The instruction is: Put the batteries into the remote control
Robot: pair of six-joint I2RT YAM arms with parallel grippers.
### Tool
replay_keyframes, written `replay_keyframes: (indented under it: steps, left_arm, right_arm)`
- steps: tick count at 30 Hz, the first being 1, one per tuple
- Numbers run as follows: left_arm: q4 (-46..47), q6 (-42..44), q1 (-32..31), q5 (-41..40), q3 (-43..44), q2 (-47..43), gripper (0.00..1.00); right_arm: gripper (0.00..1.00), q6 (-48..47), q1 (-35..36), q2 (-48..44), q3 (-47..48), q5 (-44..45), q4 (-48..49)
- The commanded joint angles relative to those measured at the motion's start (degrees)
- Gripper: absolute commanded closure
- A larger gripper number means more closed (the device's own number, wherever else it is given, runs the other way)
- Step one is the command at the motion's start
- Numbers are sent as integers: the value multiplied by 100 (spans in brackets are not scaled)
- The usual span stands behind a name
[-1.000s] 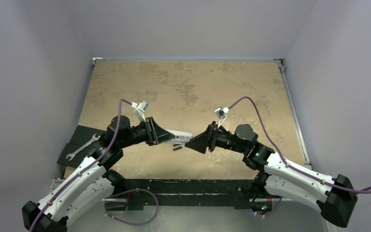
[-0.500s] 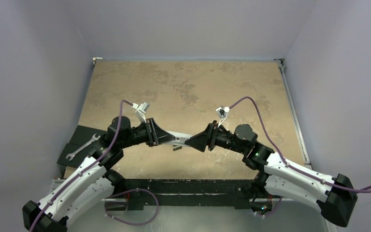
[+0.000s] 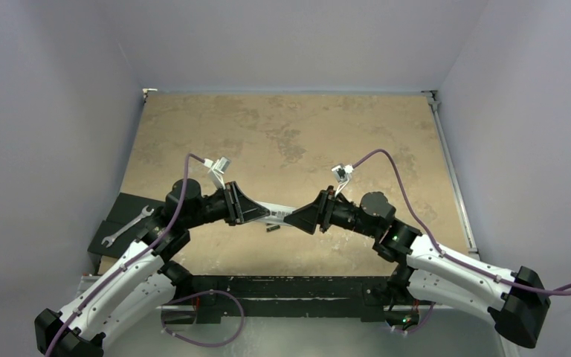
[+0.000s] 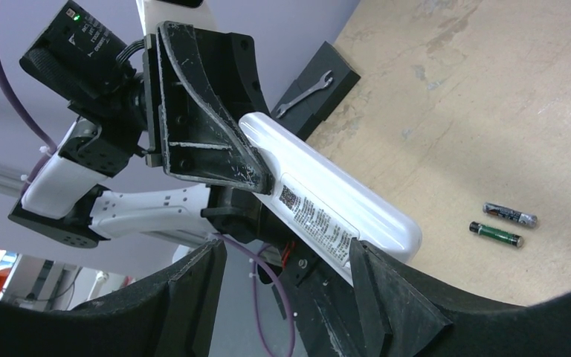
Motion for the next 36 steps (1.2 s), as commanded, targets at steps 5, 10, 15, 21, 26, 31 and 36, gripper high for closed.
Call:
replay_keyframes:
  steps: [5,10,15,21,26,31,36]
  left_arm:
    - [320,-19,19,128,83,-46,100]
    - [286,-9,22,112,107,-37,100]
    - [308,-18,19,119,151,-20,100]
    - [320,-41,19,188,160,-43,100]
    - [315,-59,19,231,162,-68,100]
    - [473,-153,24,360,107,-57,100]
    - [699,-283,19,471,-26,-29,100]
  right_arm:
    - [31,-123,166,-23,159,433,-221]
    - [31,-187,271,-14,224,617,-420]
    - [31,-198,333,44,240,691,-416]
    - [31,-231,399,174,366,813,-433]
    - [31,-245,432,304,440,861,-432]
    - [31,-243,461,394,458,785,-292]
    - [31,-139,463,396,321,524,175]
